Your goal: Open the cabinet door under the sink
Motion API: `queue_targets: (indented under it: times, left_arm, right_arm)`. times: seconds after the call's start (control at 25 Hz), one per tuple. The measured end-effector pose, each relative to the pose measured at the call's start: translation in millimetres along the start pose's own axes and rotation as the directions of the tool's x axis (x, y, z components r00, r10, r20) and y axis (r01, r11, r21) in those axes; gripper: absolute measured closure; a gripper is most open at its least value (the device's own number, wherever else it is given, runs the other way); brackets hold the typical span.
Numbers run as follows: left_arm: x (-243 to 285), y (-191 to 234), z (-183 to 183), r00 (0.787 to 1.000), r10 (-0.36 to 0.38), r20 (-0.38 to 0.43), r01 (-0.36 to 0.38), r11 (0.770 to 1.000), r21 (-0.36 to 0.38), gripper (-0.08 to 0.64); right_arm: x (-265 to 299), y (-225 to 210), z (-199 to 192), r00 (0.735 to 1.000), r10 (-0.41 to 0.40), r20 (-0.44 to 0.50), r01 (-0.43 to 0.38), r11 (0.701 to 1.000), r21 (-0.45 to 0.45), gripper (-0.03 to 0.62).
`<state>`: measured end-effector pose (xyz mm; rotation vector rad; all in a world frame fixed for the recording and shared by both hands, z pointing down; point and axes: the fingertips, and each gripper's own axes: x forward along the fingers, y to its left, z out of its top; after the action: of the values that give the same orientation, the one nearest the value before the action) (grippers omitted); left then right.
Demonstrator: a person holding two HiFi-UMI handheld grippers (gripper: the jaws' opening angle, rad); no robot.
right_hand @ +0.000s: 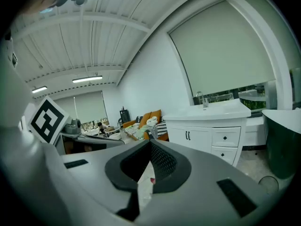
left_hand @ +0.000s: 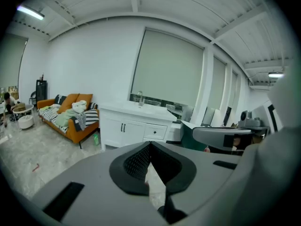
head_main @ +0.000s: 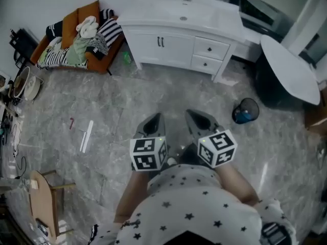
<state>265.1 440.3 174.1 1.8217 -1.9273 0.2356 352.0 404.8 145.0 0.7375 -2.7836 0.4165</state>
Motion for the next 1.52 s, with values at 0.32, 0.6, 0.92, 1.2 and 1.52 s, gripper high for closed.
queue_targets:
  times: [0.32, 0.6, 0.92, 1.2, 1.52]
  left_arm:
    - [-13, 10, -4, 1.000, 0.006, 0.007, -0.006, 1.000, -0.029, 0.555]
    - [-7, 19, -7, 1.000, 0.029, -0.002, -0.029, 0.998, -0.049, 0.555]
    - [-1, 41, -3, 0.999, 0.047, -0.004, -0.047, 0.997, -0.065, 0.555]
    - [12, 53, 3, 0.999, 0.051, -0.003, -0.051, 0.996, -0.068, 0.555]
    - [39, 86, 11, 0.997, 0.080, -0.012, -0.081, 0.994, -0.075, 0.555]
  right_arm:
    - [4, 21, -5, 0.999, 0.037, -0.012, -0.037, 0.999, 0.006, 0.586]
    - [17, 25, -6, 0.997, 0.060, -0.052, -0.061, 0.998, -0.025, 0.586]
    - [43, 38, 0, 0.989, 0.126, -0.072, -0.128, 0.991, -0.036, 0.586]
    - [63, 31, 2, 0.990, 0.127, -0.066, -0.127, 0.992, 0.000, 0.586]
    - [117, 26, 5, 0.982, 0.173, -0.076, -0.173, 0.985, 0.001, 0.586]
